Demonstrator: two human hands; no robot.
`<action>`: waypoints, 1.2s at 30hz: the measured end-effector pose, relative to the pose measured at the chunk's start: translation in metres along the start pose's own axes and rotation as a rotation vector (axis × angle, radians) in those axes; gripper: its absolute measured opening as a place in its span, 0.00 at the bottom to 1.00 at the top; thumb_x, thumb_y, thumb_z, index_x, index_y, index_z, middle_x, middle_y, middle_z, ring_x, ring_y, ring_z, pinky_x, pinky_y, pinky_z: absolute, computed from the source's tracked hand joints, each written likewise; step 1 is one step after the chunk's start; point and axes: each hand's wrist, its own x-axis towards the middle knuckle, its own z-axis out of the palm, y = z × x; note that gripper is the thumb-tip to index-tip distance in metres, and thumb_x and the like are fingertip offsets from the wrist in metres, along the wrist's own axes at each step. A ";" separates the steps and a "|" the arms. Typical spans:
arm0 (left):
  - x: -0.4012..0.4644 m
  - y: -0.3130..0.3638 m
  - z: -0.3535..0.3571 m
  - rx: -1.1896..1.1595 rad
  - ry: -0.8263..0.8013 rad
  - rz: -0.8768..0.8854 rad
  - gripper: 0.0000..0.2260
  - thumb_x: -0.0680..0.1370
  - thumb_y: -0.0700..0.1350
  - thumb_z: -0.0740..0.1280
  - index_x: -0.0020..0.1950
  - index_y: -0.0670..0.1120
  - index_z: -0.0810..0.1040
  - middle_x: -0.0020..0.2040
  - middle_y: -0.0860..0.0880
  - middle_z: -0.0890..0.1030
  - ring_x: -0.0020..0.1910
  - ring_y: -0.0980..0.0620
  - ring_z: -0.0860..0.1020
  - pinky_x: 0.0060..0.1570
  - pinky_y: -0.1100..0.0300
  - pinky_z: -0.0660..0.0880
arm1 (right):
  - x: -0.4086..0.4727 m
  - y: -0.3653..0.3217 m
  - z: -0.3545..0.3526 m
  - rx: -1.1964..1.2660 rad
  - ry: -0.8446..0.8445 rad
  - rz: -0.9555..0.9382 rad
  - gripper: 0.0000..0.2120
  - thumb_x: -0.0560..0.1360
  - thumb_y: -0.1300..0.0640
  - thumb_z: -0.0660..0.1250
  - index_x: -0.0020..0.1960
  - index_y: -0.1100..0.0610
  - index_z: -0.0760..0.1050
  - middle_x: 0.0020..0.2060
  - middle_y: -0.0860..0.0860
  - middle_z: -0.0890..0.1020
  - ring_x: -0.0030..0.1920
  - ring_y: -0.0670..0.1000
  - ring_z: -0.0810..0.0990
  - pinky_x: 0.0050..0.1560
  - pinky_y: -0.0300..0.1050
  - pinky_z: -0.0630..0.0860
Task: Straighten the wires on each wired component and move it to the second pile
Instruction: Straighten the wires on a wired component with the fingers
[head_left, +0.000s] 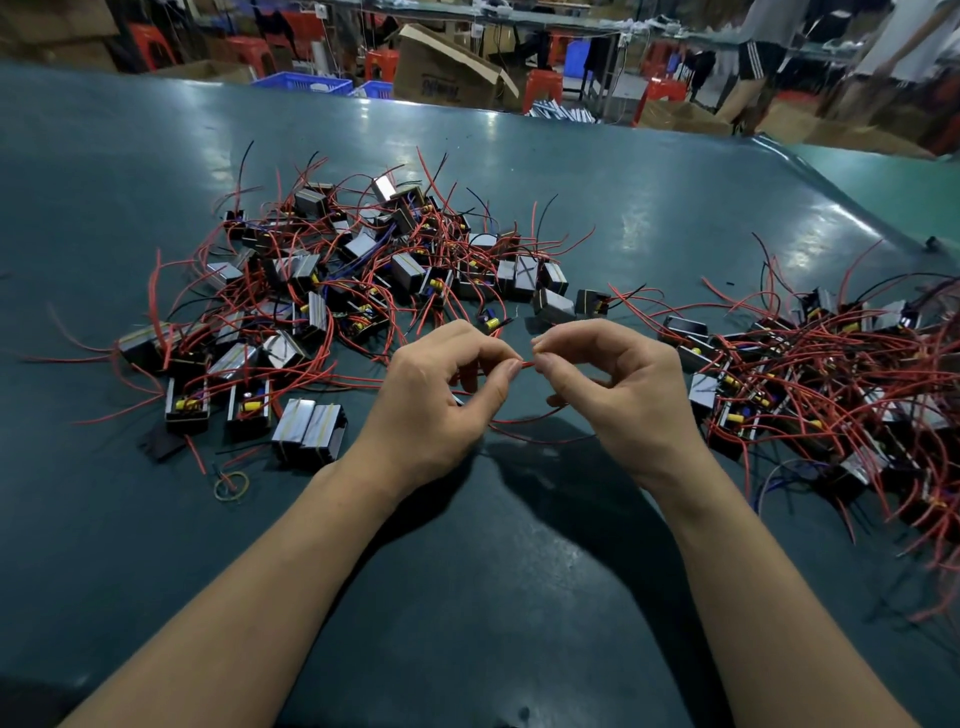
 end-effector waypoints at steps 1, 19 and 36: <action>0.000 0.000 0.000 -0.002 -0.001 -0.002 0.01 0.76 0.37 0.71 0.46 0.40 0.82 0.39 0.48 0.79 0.37 0.51 0.76 0.39 0.61 0.73 | 0.000 0.000 -0.001 0.002 -0.008 0.008 0.07 0.73 0.66 0.72 0.45 0.54 0.82 0.41 0.52 0.85 0.43 0.50 0.83 0.36 0.42 0.80; -0.001 -0.001 -0.001 -0.009 -0.053 0.054 0.03 0.77 0.38 0.70 0.46 0.40 0.83 0.40 0.46 0.79 0.38 0.49 0.77 0.37 0.54 0.73 | 0.003 -0.001 -0.008 0.169 -0.159 0.398 0.07 0.77 0.63 0.67 0.50 0.68 0.78 0.32 0.53 0.79 0.31 0.48 0.79 0.29 0.39 0.77; -0.001 -0.005 0.000 0.066 -0.066 0.065 0.02 0.76 0.37 0.71 0.46 0.39 0.83 0.39 0.46 0.80 0.36 0.48 0.77 0.37 0.54 0.74 | -0.007 0.005 0.019 -0.726 0.130 -0.094 0.15 0.76 0.55 0.68 0.33 0.60 0.74 0.25 0.50 0.75 0.28 0.55 0.73 0.32 0.48 0.71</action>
